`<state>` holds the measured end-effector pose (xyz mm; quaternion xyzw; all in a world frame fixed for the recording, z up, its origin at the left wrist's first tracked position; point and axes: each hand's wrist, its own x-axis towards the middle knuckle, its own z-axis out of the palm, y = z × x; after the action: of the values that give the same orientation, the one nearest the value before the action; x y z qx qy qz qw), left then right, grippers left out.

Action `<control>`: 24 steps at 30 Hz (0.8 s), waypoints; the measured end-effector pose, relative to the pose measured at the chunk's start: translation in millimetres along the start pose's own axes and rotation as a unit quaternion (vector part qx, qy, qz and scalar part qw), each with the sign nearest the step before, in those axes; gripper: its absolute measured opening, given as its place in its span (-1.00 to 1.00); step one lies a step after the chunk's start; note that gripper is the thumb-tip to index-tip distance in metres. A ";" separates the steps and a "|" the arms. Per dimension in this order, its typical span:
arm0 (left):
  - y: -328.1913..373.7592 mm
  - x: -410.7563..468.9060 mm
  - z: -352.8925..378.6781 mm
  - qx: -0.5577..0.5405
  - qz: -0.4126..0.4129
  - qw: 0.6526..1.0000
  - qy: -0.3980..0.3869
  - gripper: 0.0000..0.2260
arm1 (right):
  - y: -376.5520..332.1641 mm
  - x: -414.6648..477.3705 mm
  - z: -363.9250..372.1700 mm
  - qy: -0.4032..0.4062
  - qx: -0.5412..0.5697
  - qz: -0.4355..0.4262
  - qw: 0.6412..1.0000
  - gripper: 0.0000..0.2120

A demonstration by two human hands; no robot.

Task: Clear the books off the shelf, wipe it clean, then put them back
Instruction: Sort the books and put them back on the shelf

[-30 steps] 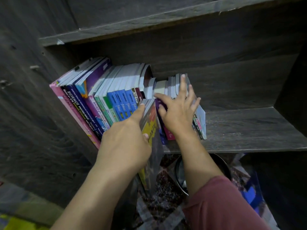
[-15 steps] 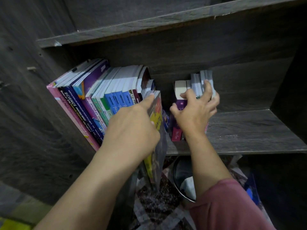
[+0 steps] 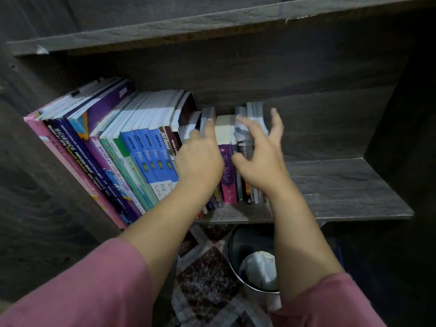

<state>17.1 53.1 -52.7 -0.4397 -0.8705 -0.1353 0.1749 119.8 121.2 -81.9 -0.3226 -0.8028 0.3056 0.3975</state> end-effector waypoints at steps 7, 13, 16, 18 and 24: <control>-20.6 -41.7 14.8 0.149 0.048 0.981 0.111 -0.35 | 7.8 2.8 -32.7 -0.116 0.072 0.103 0.985 -0.06; -33.1 -23.5 -2.8 0.275 0.109 0.954 0.056 -0.41 | 14.5 -2.5 -30.5 -0.151 0.017 0.128 0.980 -0.30; -28.4 -9.7 -11.0 0.292 0.093 0.951 0.044 -0.52 | 16.7 -2.7 -30.4 -0.153 0.017 0.147 0.977 -0.25; -21.9 -7.9 -8.2 0.266 0.086 0.960 0.021 -0.51 | 17.7 -3.6 -32.7 -0.157 0.021 0.153 0.975 -0.27; 19.2 -31.7 -2.1 0.090 0.065 0.992 0.057 -0.21 | 30.7 -2.5 -32.7 -0.185 -0.027 0.199 0.962 -0.36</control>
<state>50.7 40.6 -62.6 -0.4695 -0.8372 -0.0699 0.2715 156.8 145.5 -89.7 -0.4239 -0.7900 0.4115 0.1642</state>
